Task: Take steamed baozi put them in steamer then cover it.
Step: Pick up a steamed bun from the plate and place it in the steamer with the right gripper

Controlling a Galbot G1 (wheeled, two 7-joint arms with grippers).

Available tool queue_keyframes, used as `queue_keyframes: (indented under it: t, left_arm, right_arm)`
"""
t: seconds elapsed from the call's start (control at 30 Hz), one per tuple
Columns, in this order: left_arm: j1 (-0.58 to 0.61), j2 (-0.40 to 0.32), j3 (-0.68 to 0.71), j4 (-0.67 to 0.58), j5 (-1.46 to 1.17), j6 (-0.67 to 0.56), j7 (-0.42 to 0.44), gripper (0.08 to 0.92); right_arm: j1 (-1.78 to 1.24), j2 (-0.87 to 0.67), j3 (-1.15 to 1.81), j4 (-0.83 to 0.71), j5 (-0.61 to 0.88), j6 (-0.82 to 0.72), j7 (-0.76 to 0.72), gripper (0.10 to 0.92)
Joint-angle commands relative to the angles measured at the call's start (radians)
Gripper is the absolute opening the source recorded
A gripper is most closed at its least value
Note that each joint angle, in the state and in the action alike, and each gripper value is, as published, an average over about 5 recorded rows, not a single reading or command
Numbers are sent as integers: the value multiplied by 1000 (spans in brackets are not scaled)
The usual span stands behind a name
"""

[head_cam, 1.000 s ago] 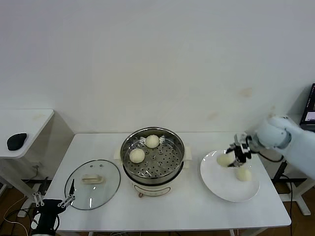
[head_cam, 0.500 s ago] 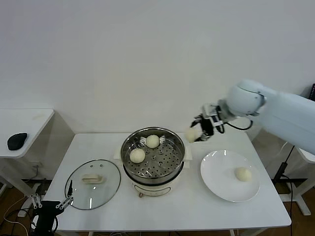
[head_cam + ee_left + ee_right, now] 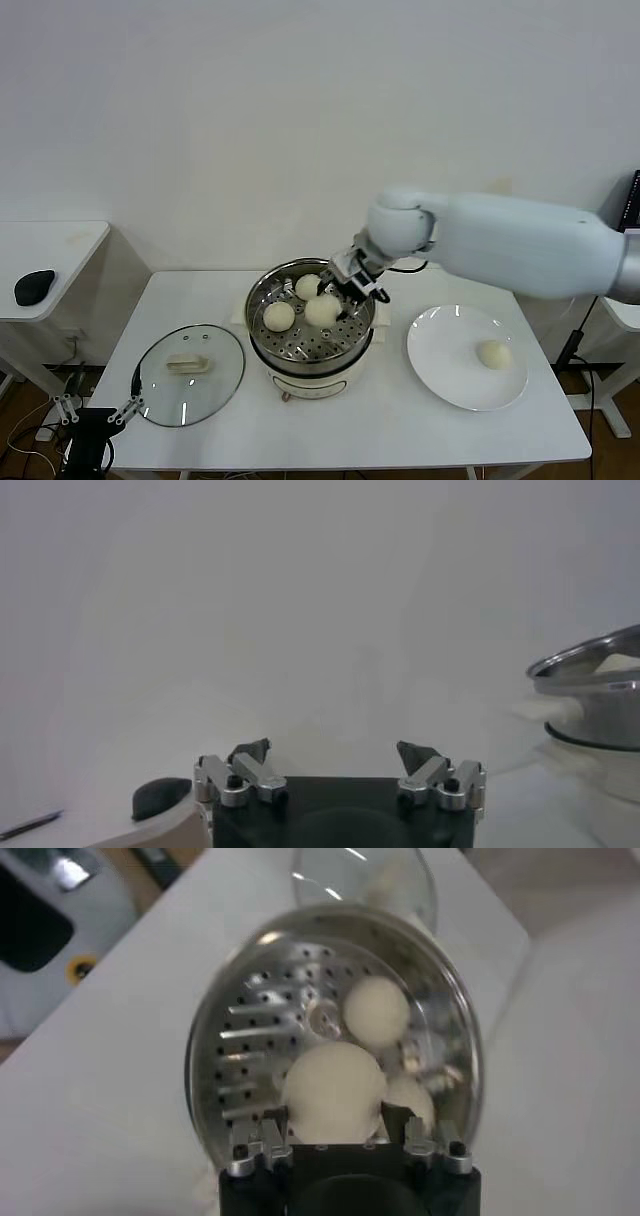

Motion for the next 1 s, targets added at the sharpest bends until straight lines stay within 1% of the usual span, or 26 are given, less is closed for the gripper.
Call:
queue_keyframes:
  t: [0.03,0.27,0.73,0.83,0.93,1.0]
  left_arm:
    - [-2,-6,2,4,2,1,1,823]
    - [1,-13,4,15,3,-8,0,823]
    - [-1,-20,3,19,3,-13,-1,823]
    - [0,-19,2,19,3,-14,-2,823]
    - [0,-17,1,19,3,-15,-3,823]
    - [-1,-14,-1,19,2,-15,-3,823]
  right_arm:
    - [-48,144,-49,-89,-160,229,-21,602]
    - [-57,154,-59,-125,-240,298,-54,607]
    - [-67,148,-64,-115,-241,324,-66,640]
    - [-60,143,-62,-118,-238,327,-66,690]
    - [-47,134,-52,-113,-222,328,-59,770]
    - [-34,124,-39,-111,-213,327,-55,804]
